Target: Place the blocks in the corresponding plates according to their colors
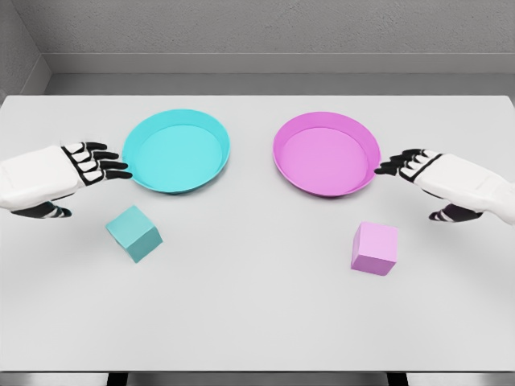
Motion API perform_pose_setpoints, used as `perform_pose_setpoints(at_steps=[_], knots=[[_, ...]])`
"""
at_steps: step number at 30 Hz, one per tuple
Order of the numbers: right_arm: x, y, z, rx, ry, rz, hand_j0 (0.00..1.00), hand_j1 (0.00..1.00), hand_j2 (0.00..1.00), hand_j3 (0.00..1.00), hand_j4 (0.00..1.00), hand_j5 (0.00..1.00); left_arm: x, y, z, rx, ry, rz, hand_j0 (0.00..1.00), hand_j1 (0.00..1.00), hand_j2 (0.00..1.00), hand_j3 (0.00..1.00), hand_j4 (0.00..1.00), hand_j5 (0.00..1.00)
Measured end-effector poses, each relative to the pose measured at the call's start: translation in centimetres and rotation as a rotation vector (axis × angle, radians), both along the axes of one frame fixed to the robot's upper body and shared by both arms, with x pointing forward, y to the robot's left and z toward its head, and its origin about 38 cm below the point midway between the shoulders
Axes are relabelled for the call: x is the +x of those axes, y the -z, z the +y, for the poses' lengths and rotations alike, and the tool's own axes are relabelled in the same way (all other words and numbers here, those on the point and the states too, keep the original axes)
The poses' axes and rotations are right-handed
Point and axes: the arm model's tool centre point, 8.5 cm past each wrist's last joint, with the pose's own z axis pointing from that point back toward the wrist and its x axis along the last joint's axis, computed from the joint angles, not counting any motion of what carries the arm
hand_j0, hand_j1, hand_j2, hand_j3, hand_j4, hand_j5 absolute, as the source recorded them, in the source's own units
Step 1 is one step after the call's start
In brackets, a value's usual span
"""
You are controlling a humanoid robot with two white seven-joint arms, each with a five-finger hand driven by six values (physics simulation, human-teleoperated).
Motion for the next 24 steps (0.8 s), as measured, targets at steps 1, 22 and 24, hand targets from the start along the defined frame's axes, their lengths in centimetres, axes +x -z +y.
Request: perform_pose_setpoints(at_steps=[1,22,24], knots=[[-0.1,-0.1,0.2,-0.014,-0.028,0.001,1.0,1.0,1.0,1.0,1.0,1.0,-0.2,0.2,0.0,0.003,0.002,0.007,1.0,1.0,1.0,1.0,1.0,1.0],[-1.1,-0.6,1.8,-0.121,-0.254,0.045,1.0,1.0,1.0,1.0,1.0,1.0,-1.2,4.2,-3.6,-0.015,0.073,0.087,1.0,1.0,1.0,1.0,1.0,1.0],[-1.2,-0.3,1.8,-0.143,-0.257,0.062,1.0,1.0,1.0,1.0,1.0,1.0,-1.2,4.6,-3.9,-0.007,0.08,0.089,1.0,1.0,1.0,1.0,1.0,1.0]])
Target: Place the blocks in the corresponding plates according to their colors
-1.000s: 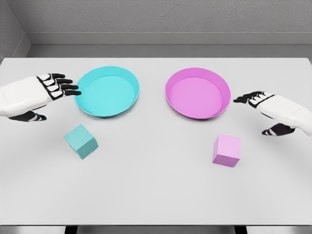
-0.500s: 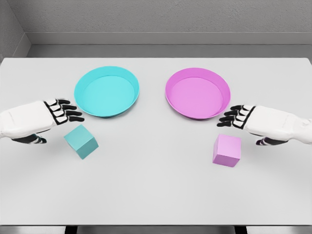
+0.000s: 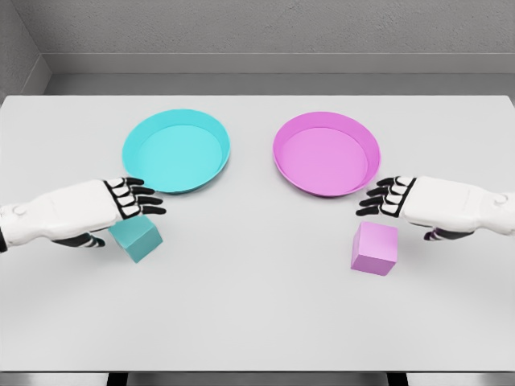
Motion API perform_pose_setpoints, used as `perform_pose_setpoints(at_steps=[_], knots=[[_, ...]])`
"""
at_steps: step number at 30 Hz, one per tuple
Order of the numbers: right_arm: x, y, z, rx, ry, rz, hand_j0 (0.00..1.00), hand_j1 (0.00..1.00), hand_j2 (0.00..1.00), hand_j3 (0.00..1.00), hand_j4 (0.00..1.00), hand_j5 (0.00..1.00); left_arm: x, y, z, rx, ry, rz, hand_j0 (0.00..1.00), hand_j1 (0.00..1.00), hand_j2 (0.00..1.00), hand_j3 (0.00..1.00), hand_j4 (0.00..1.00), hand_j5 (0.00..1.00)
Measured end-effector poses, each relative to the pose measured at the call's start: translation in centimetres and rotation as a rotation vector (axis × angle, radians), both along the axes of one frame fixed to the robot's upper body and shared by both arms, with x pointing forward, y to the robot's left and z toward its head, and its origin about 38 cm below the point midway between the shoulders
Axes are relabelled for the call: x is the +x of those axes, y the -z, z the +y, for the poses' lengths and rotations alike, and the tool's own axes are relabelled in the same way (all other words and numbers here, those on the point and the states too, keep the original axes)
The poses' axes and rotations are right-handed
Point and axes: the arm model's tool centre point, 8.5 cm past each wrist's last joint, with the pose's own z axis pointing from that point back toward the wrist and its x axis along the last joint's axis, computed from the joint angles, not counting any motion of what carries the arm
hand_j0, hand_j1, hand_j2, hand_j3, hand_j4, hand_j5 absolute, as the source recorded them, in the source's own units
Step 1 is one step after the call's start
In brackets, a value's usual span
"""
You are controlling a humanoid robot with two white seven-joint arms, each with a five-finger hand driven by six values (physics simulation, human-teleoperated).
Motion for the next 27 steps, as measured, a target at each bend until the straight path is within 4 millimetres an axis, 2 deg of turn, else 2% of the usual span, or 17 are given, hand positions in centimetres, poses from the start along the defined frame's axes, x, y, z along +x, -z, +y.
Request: perform_pose_setpoints(at_steps=[4,7,12,21,24,27], knots=[[0.1,0.1,0.1,-0.028,-0.006,0.012,1.0,1.0,1.0,1.0,1.0,1.0,0.0,0.5,-0.3,0.035,0.011,0.005,1.0,1.0,1.0,1.0,1.0,1.0],[0.1,0.3,0.3,-0.038,-0.01,0.022,1.0,1.0,1.0,1.0,1.0,1.0,0.6,0.0,-1.0,0.051,0.029,-0.022,1.0,1.0,1.0,1.0,1.0,1.0],[0.1,0.7,0.7,-0.061,-0.02,0.043,1.0,1.0,1.0,1.0,1.0,1.0,0.7,0.8,-2.1,0.069,0.059,-0.018,1.0,1.0,1.0,1.0,1.0,1.0],[1.6,-1.4,2.3,-0.057,-0.054,-0.016,1.0,1.0,1.0,1.0,1.0,1.0,0.4,1.8,-2.5,0.107,0.076,-0.004,1.0,1.0,1.0,1.0,1.0,1.0],[1.3,-0.1,3.3,-0.072,-0.083,0.025,1.0,1.0,1.0,1.0,1.0,1.0,1.2,0.8,-2.9,0.118,0.086,-0.039,1.0,1.0,1.0,1.0,1.0,1.0],[1.0,0.9,3.6,-0.099,-0.097,0.061,1.0,1.0,1.0,1.0,1.0,1.0,1.2,1.5,-3.5,0.127,0.104,-0.027,1.0,1.0,1.0,1.0,1.0,1.0]])
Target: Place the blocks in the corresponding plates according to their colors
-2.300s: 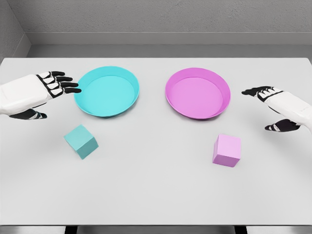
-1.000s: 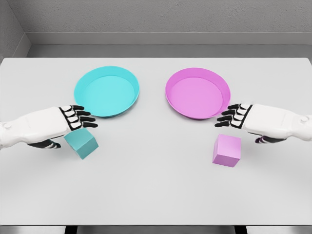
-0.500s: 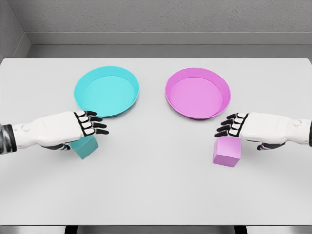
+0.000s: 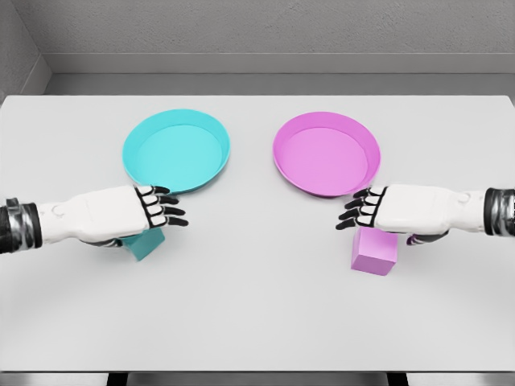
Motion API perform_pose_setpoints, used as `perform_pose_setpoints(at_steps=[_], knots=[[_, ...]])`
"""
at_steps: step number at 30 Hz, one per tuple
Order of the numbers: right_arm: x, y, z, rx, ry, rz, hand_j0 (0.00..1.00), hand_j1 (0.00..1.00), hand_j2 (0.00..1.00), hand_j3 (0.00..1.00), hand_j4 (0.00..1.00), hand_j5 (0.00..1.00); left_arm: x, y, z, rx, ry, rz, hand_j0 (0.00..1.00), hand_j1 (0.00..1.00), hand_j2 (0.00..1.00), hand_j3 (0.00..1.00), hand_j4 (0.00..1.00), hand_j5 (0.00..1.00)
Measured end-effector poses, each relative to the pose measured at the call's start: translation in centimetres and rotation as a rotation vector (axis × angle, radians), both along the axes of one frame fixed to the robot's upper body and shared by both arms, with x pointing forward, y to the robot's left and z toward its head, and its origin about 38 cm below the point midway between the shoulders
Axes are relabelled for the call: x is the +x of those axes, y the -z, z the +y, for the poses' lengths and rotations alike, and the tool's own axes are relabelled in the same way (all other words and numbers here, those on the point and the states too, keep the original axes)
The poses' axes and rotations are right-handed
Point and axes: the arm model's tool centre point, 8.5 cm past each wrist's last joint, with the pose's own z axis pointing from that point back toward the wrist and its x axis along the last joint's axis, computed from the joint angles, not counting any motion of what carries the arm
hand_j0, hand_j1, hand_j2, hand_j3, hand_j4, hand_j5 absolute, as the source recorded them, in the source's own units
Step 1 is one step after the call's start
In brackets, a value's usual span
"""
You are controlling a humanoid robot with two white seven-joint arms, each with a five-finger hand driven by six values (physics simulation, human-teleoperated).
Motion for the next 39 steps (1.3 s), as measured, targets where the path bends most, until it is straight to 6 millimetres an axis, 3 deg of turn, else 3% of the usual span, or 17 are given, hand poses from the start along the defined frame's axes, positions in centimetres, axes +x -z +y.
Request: perform_pose_setpoints(at_steps=[15,16,17,19,23,39], knots=[[-0.8,1.8,0.6,-0.037,-0.027,0.061,1.0,1.0,1.0,1.0,1.0,1.0,0.4,0.7,0.2,0.039,-0.002,-0.005,1.0,1.0,1.0,1.0,1.0,1.0],[-0.8,1.9,0.7,-0.038,-0.028,0.063,0.96,0.96,0.96,0.96,0.96,0.96,0.4,0.7,0.3,0.041,-0.003,-0.004,1.0,1.0,1.0,1.0,1.0,1.0],[-0.8,1.9,0.7,-0.039,-0.029,0.065,0.78,0.78,0.78,0.78,0.78,0.78,0.4,0.8,0.3,0.043,-0.005,-0.004,1.0,1.0,1.0,1.0,1.0,1.0],[-0.8,2.0,0.7,-0.04,-0.03,0.067,0.65,0.65,0.65,0.65,0.65,0.65,0.4,0.9,0.4,0.049,-0.007,-0.001,0.99,0.99,0.99,0.99,0.99,0.99],[-0.9,2.1,0.7,-0.042,-0.031,0.068,0.53,0.53,0.53,0.53,0.53,0.53,0.4,1.0,0.6,0.066,-0.009,0.004,0.81,0.81,0.81,0.81,0.81,0.81],[0.3,-0.1,0.8,-0.032,-0.028,0.006,0.52,0.52,0.52,0.52,0.52,0.52,0.4,1.0,0.8,0.086,-0.014,0.013,0.46,0.46,0.46,0.46,0.46,0.46]])
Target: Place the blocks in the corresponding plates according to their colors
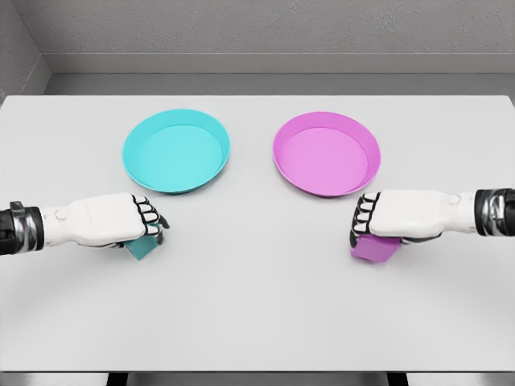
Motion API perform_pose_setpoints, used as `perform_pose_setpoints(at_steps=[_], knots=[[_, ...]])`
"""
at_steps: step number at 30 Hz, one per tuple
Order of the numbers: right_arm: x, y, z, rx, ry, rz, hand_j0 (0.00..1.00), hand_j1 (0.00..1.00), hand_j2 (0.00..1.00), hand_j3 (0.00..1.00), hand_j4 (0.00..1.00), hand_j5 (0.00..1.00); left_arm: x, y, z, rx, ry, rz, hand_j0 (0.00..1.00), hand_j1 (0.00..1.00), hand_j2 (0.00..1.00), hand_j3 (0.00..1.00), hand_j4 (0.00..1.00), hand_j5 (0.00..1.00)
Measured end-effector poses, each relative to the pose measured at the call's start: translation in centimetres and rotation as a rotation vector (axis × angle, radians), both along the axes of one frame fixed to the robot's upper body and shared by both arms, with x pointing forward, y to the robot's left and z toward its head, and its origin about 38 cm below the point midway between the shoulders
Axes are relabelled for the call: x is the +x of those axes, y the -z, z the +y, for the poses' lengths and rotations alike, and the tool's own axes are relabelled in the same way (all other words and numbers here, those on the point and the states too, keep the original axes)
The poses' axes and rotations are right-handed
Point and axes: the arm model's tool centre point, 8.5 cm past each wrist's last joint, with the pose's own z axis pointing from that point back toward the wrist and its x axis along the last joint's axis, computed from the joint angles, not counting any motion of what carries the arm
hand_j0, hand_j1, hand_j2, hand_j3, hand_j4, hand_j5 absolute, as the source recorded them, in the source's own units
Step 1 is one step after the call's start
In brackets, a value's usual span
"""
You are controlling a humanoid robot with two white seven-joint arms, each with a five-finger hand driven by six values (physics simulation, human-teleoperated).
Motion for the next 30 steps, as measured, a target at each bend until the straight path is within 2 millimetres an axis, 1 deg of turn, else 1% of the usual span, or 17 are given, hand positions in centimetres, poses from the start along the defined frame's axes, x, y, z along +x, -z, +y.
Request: perform_pose_setpoints(at_steps=[2,5,8,11,15,16,19,22,24,25,26,30], knots=[[0.4,-0.7,0.2,0.006,-0.004,-0.02,0.52,0.52,0.52,0.52,0.52,0.52,0.0,0.0,0.0,0.0,0.001,0.0,0.46,0.46,0.46,0.46,0.46,0.46],[0.7,-1.2,0.5,0.016,-0.008,-0.033,0.52,0.52,0.52,0.52,0.52,0.52,0.0,-0.3,0.0,0.001,0.002,-0.007,0.46,0.46,0.46,0.46,0.46,0.46],[0.9,-1.7,0.7,0.021,-0.012,-0.048,0.52,0.52,0.52,0.52,0.52,0.52,0.5,-1.2,-0.1,-0.001,0.004,-0.031,0.46,0.46,0.46,0.46,0.46,0.46],[1.3,-2.6,0.9,0.028,-0.016,-0.073,0.52,0.52,0.52,0.52,0.52,0.52,0.7,-1.6,0.0,-0.009,0.0,-0.041,0.46,0.46,0.46,0.46,0.46,0.46],[1.7,-3.1,1.1,0.036,0.003,-0.085,0.52,0.52,0.52,0.52,0.52,0.52,1.4,-3.1,0.0,-0.031,-0.005,-0.074,0.46,0.46,0.46,0.46,0.46,0.46],[2.1,-3.5,1.4,0.042,0.008,-0.097,0.52,0.52,0.52,0.52,0.52,0.52,1.7,-3.8,0.0,-0.037,-0.006,-0.09,0.46,0.46,0.46,0.46,0.46,0.46],[2.7,-4.0,1.8,0.058,0.049,-0.107,0.52,0.52,0.52,0.52,0.52,0.52,2.4,-5.4,0.0,-0.048,-0.008,-0.125,0.46,0.46,0.46,0.46,0.46,0.46],[3.2,-4.2,1.8,0.065,0.101,-0.111,0.52,0.52,0.52,0.52,0.52,0.52,2.9,-6.1,-0.2,-0.058,-0.009,-0.143,0.46,0.46,0.46,0.46,0.46,0.46],[3.5,-4.2,1.7,0.068,0.129,-0.111,0.52,0.52,0.52,0.52,0.52,0.52,3.7,-6.9,-0.5,-0.07,-0.01,-0.165,0.46,0.46,0.46,0.46,0.46,0.46],[3.7,-4.6,1.7,0.07,0.141,-0.12,0.52,0.52,0.52,0.52,0.52,0.52,3.9,-6.7,-0.7,-0.076,-0.013,-0.164,0.46,0.46,0.46,0.46,0.46,0.46],[3.9,-4.7,1.7,0.072,0.156,-0.123,0.52,0.52,0.52,0.52,0.52,0.52,4.4,-6.9,-0.9,-0.082,-0.015,-0.173,0.46,0.46,0.46,0.46,0.46,0.46],[4.5,-5.0,1.7,0.082,0.221,-0.126,0.52,0.52,0.52,0.52,0.52,0.52,5.9,-6.8,-1.7,-0.104,-0.03,-0.184,0.46,0.46,0.46,0.46,0.46,0.46]])
